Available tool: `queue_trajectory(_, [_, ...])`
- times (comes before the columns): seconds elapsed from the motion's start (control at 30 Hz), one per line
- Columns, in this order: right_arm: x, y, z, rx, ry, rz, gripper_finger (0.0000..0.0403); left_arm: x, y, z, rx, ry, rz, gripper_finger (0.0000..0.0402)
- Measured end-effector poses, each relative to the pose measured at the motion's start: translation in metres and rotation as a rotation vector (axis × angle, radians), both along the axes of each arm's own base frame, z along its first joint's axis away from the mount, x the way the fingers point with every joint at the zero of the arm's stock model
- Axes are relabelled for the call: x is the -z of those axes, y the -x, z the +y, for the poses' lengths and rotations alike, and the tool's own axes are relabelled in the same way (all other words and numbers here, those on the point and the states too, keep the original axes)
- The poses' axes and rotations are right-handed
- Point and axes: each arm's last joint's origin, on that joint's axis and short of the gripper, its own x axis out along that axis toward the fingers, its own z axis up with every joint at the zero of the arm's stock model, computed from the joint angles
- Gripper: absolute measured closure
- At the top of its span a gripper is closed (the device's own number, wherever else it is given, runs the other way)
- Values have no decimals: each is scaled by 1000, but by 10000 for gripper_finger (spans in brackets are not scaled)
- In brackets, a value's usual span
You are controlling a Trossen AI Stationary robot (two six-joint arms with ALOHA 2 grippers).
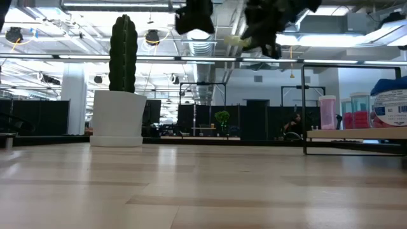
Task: Pick and place medicine bottles onto shelf by color
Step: Put the yellow pill bottle on the shelf
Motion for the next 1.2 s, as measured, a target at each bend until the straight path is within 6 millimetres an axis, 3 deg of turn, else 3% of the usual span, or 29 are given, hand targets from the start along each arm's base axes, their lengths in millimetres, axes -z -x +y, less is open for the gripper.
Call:
queue_trajectory(0.17, [-14, 36, -22, 123, 84, 34, 315, 3, -10, 35, -43, 279, -121, 124])
queue_trajectory(0.33, [-34, 74, -27, 216, 194, 30, 315, 20, -27, 80, -31, 732, -228, 131])
queue_trajectory(0.4, [-43, 88, -25, 249, 245, 22, 315, 25, -36, 94, 44, 877, -289, 136])
queue_trajectory(0.53, [-56, 114, -14, 297, 331, 14, 315, 32, -54, 110, 351, 1067, -437, 146])
queue_trajectory(0.67, [-66, 134, -2, 342, 392, -7, 315, 16, -64, 118, 643, 1078, -686, 150])
queue_trajectory(0.8, [-77, 148, 11, 358, 459, -71, 315, -2, -65, 117, 829, 1049, -848, 150])
queue_trajectory(1.03, [-99, 153, 35, 287, 531, -340, 315, -13, -65, 98, 958, 975, -895, 150])
queue_trajectory(1.2, [-91, 140, 54, 156, 545, -490, 315, -20, -63, 87, 987, 892, -927, 151])
